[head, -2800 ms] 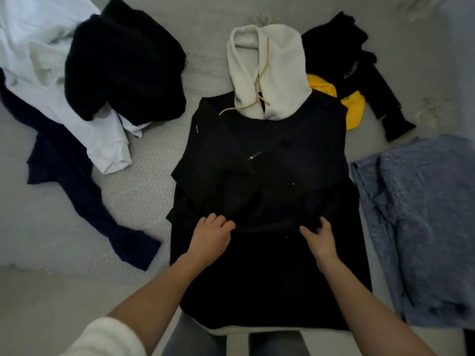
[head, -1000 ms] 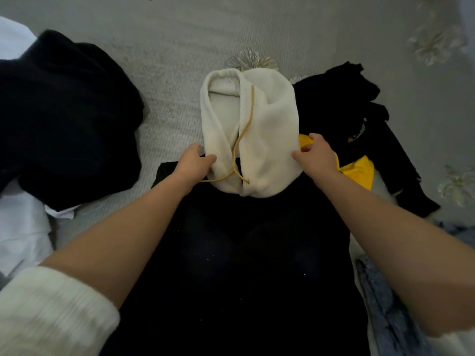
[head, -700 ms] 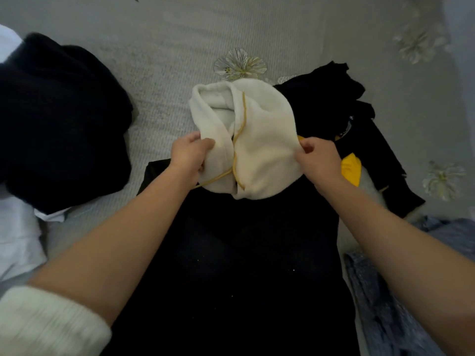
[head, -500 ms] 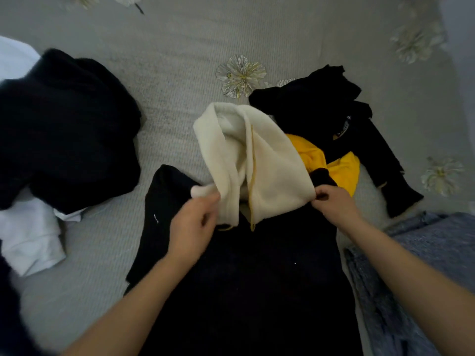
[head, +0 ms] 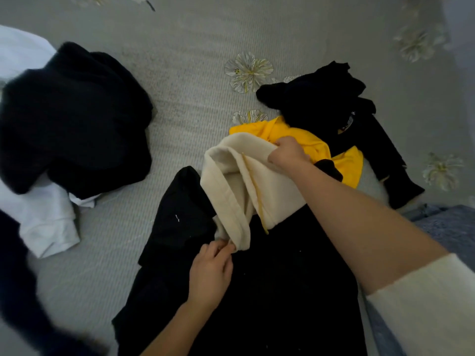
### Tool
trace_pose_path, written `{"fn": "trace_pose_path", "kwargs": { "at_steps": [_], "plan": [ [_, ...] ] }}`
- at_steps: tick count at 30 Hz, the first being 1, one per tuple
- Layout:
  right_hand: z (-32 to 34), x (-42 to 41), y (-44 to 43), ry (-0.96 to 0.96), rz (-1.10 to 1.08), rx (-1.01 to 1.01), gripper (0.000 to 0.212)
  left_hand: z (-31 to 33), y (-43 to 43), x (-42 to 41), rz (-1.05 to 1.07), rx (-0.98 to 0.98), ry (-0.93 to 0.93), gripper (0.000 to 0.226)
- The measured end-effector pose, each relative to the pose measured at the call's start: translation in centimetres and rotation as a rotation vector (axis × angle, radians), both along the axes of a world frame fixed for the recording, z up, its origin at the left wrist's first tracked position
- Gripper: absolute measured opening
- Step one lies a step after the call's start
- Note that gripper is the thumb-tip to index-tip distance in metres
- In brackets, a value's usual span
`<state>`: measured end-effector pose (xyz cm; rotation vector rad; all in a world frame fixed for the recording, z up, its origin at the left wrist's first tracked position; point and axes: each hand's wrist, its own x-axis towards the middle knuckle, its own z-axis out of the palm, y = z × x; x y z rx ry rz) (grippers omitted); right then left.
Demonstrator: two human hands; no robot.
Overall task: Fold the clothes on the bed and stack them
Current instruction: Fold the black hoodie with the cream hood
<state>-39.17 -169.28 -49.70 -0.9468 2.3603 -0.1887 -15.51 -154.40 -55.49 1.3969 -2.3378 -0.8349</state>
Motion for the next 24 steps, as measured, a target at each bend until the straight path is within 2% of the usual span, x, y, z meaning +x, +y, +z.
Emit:
{"fn": "trace_pose_path", "kwargs": {
  "at_steps": [2,3,5,6,8,10,12,14,16,17,19,22,24],
  "plan": [
    [1.8,-0.1,0.2,-0.026,0.003,-0.241,0.021,0.7,-0.2,0.1,0.035,0.047,0.039,0.036],
    [3.3,-0.2,0.8,-0.115,0.008,-0.395,0.017,1.4,-0.2,0.1,0.087,0.087,0.074,0.034],
    [7.4,-0.3,3.2,-0.279,0.065,-0.666,0.027,3.1,-0.3,0.3,0.239,0.213,0.184,0.029],
    [9.3,-0.2,5.0,-0.303,0.146,-0.729,0.033,4.0,-0.5,0.5,0.331,0.274,0.248,0.028],
    [11.6,-0.2,9.2,-0.263,0.349,-0.724,0.029,5.7,-1.3,1.0,0.539,0.492,0.374,0.022],
    [11.7,-0.2,13.5,-0.233,0.580,-0.720,0.021,7.1,-2.5,2.1,0.718,0.858,0.573,0.024],
    [9.8,-0.1,17.6,-0.214,0.826,-0.636,0.013,7.9,-3.1,4.1,0.814,1.162,0.721,0.049],
    [7.4,0.2,21.5,-0.053,1.056,-0.474,0.022,8.2,-2.8,6.3,0.853,1.280,0.787,0.067],
    [4.5,0.7,25.2,0.200,1.227,-0.270,0.036,7.9,-1.7,7.8,0.864,1.309,0.745,0.074],
    [3.5,1.1,26.8,0.263,1.247,-0.165,0.045,7.7,-0.9,8.2,0.839,1.325,0.667,0.074],
    [1.9,2.3,29.0,0.320,1.175,-0.037,0.050,7.3,0.8,8.5,0.735,1.342,0.427,0.065],
    [0.6,4.2,30.4,0.340,1.021,-0.070,0.042,7.4,3.2,7.5,0.596,1.212,0.121,0.041],
    [0.2,5.3,31.0,0.319,0.991,-0.131,0.042,7.3,4.2,6.3,0.585,1.113,0.058,0.034]
  ]
}}
